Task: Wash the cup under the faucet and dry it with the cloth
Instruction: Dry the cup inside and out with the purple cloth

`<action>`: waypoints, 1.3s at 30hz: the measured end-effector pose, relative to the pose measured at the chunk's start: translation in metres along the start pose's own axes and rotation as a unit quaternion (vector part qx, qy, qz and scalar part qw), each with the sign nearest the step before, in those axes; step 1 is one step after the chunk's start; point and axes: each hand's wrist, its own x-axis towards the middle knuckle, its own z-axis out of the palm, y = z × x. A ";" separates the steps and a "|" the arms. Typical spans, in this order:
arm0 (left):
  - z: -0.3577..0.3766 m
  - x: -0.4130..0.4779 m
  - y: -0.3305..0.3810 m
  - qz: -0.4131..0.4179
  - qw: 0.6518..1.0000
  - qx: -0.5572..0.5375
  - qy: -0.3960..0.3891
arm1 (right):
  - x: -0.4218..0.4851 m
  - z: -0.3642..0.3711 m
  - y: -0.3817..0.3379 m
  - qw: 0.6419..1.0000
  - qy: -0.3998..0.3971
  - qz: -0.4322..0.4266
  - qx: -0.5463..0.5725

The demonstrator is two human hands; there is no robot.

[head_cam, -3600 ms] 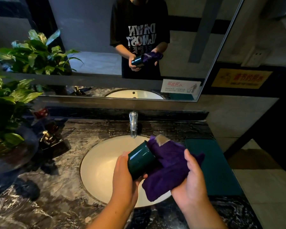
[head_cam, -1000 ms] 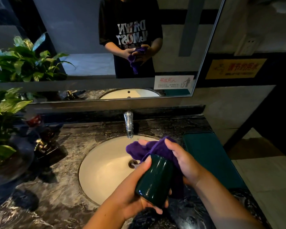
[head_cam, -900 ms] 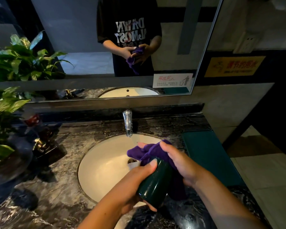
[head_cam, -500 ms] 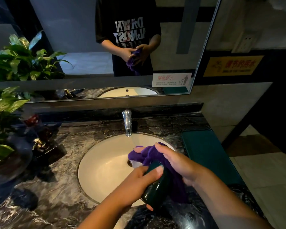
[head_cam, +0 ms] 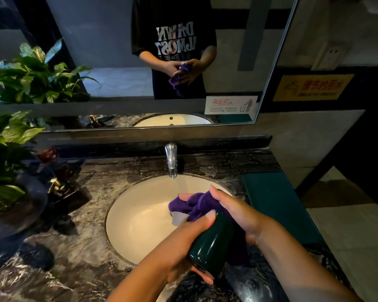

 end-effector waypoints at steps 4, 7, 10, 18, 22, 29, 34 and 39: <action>0.000 0.002 0.006 0.053 0.972 0.220 0.061 | 0.005 -0.002 0.008 0.998 0.060 0.013 -0.009; -0.003 0.001 0.007 0.066 0.963 0.255 0.057 | 0.005 -0.002 0.008 0.997 0.078 0.015 -0.014; -0.007 0.002 0.007 0.049 0.985 0.165 0.021 | 0.001 -0.002 0.004 0.999 0.050 -0.007 -0.007; 0.000 0.001 -0.007 -0.076 0.966 -0.218 -0.116 | -0.003 0.002 -0.009 0.998 -0.025 -0.050 0.028; -0.001 -0.001 -0.001 -0.062 0.989 -0.113 -0.075 | -0.001 -0.001 -0.004 1.000 0.007 -0.015 0.006; -0.001 0.002 0.008 0.020 0.994 0.093 0.047 | 0.006 -0.002 -0.001 0.986 0.163 0.024 -0.017; 0.005 0.007 -0.002 -0.004 0.987 -0.141 0.081 | 0.019 0.000 0.001 0.944 0.289 -0.115 0.107; 0.017 0.017 0.004 0.027 0.943 -0.288 0.163 | 0.024 0.014 0.000 0.928 0.307 -0.175 0.117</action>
